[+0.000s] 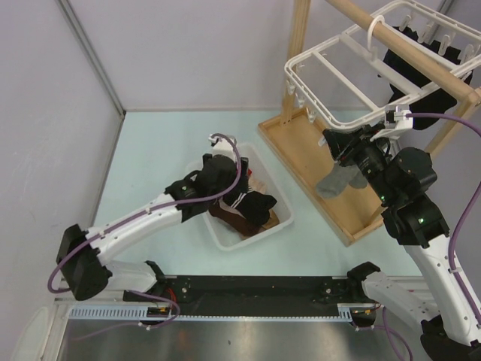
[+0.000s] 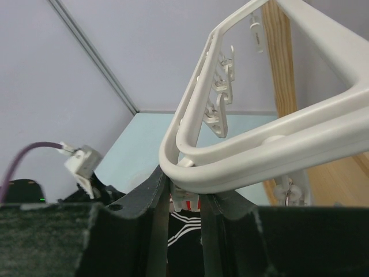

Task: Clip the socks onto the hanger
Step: Pick up the sock from the bin.

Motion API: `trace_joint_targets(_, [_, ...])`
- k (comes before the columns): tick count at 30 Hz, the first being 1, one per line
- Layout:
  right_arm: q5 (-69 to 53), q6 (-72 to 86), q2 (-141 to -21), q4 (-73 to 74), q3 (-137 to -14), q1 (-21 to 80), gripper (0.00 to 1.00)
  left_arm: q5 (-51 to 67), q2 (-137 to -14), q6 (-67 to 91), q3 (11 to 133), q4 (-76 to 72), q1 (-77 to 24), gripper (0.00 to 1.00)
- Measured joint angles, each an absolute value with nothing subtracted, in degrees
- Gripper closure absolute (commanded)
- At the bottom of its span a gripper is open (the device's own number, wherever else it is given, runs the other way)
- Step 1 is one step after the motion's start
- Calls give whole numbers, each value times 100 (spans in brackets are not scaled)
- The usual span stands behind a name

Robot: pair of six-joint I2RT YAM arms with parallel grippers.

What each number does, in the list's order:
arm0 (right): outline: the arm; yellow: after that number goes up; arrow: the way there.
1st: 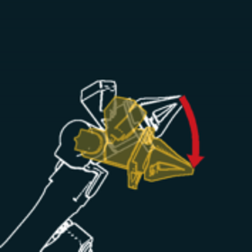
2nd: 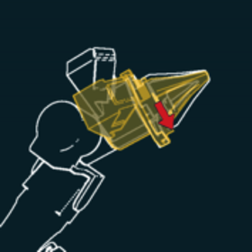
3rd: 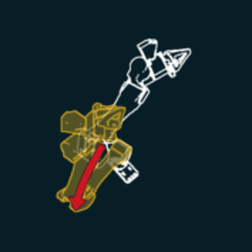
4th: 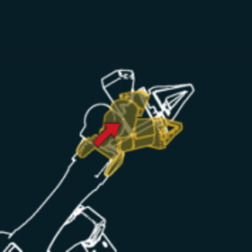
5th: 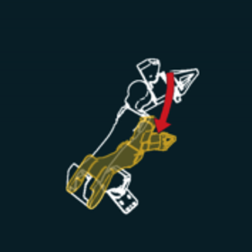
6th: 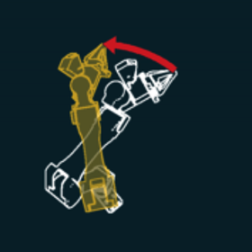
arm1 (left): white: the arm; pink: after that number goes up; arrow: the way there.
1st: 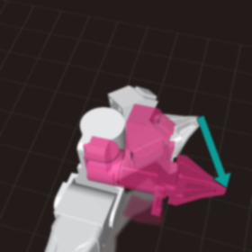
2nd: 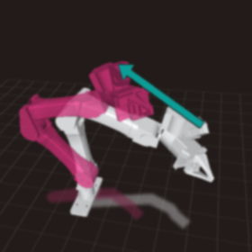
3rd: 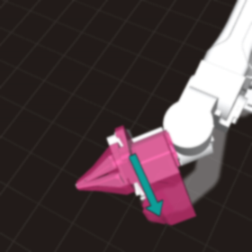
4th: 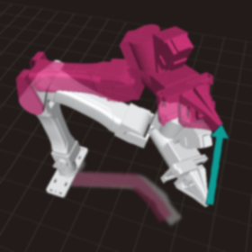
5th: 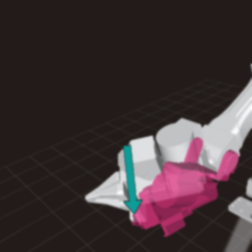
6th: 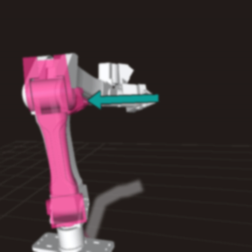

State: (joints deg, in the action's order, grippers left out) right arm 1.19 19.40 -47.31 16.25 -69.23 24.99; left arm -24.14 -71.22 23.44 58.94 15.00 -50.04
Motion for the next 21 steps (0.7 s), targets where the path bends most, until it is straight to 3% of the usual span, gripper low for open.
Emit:
trace_joint_targets(4, [139,1920,-4731,1643,-6921,2491,87,-2786,-7830,3070,6171,2456,-4901,24])
trace_joint_targets(13, [213,1881,-4729,1708,-6921,2473,87,-2969,-9483,3345,7387,3299,-4639,48])
trace_joint_targets(21, [237,1837,-4729,1752,-6921,2453,87,-2958,-10683,3286,8066,3675,-4547,51])
